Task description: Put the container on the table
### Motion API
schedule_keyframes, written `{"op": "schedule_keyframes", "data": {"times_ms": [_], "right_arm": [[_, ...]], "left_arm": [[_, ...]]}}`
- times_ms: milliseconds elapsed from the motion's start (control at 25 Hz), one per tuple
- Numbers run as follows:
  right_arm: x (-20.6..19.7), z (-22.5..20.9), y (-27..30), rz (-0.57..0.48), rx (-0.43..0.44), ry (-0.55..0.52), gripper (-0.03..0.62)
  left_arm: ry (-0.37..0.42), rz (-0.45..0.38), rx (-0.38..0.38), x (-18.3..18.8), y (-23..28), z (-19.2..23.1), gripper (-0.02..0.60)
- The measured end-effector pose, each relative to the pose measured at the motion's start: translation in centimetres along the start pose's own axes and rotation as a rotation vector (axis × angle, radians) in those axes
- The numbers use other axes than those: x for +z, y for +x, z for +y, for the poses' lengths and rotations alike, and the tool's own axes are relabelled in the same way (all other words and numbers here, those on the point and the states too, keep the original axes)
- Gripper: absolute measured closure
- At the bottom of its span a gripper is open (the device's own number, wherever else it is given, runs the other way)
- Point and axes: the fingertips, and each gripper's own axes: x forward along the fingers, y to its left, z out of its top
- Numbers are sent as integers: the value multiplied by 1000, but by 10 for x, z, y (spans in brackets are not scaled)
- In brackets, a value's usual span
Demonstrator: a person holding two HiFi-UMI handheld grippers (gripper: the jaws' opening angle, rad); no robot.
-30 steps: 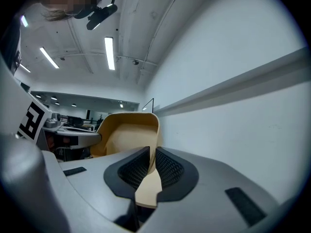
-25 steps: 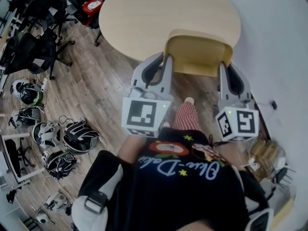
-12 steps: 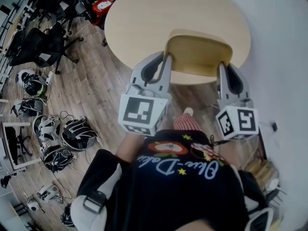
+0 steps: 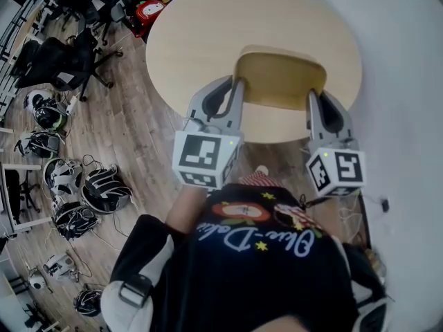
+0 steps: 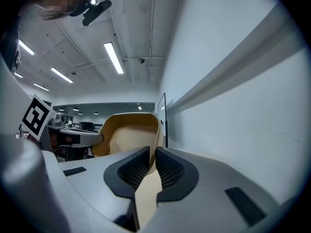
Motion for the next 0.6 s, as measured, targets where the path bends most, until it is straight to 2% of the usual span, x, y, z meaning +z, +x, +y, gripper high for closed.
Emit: {"op": "schedule_keyframes", "data": {"times_ms": [320, 600], "right_arm": [[-9, -35, 36, 62, 48, 2, 556], [-44, -32, 81, 133, 50, 22, 556]], "left_arm": [[5, 60, 54, -6, 45, -1, 558], [3, 126, 57, -39, 73, 33, 558]]}}
